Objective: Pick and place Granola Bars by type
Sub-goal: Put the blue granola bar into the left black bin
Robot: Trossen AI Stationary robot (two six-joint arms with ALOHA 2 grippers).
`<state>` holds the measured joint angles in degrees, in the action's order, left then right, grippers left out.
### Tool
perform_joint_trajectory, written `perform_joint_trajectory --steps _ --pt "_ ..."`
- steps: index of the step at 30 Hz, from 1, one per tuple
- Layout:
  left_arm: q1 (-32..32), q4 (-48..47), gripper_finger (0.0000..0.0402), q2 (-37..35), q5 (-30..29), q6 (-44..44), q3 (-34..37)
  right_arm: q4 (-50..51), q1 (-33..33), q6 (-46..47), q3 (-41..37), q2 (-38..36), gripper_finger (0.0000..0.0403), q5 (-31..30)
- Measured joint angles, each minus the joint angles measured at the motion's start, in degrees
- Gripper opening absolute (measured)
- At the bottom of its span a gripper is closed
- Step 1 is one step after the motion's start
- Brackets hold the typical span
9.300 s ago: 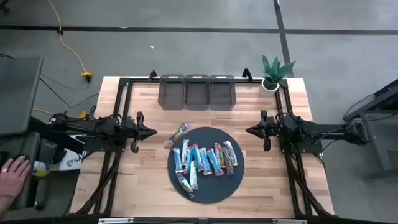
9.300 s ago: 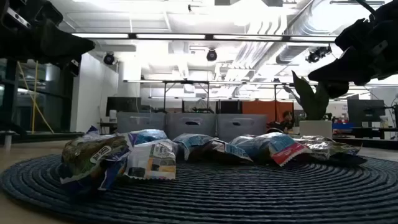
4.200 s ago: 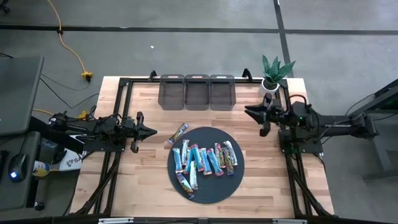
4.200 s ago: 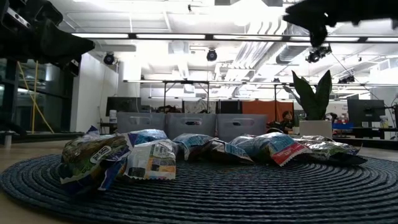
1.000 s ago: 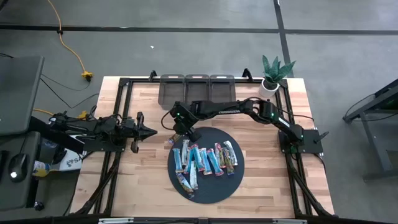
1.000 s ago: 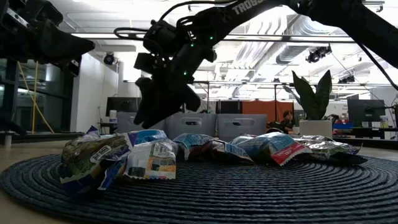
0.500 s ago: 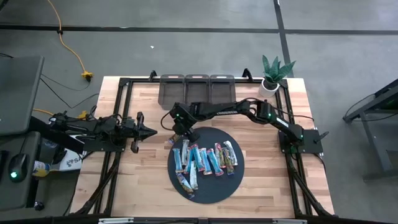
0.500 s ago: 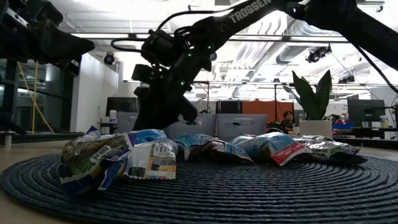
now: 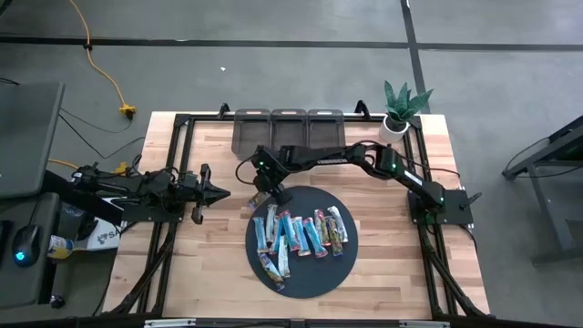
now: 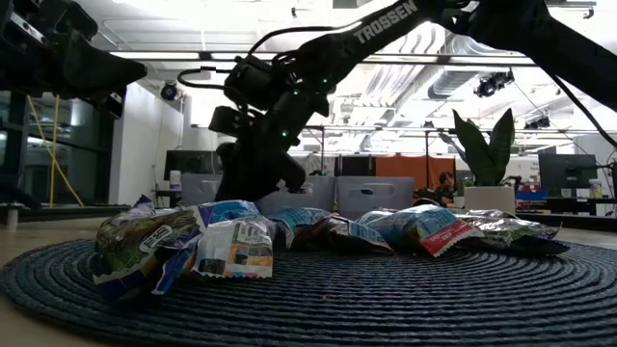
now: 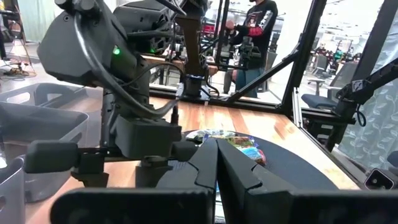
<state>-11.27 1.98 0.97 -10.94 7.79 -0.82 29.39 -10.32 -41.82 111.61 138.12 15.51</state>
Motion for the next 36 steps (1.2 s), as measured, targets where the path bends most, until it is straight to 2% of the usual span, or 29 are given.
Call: perform_joint_trajectory --steps 36 --pt "0.0 -0.02 0.0001 0.02 0.33 0.0 0.0 5.06 -0.97 3.38 0.21 2.05 0.0181 1.53"
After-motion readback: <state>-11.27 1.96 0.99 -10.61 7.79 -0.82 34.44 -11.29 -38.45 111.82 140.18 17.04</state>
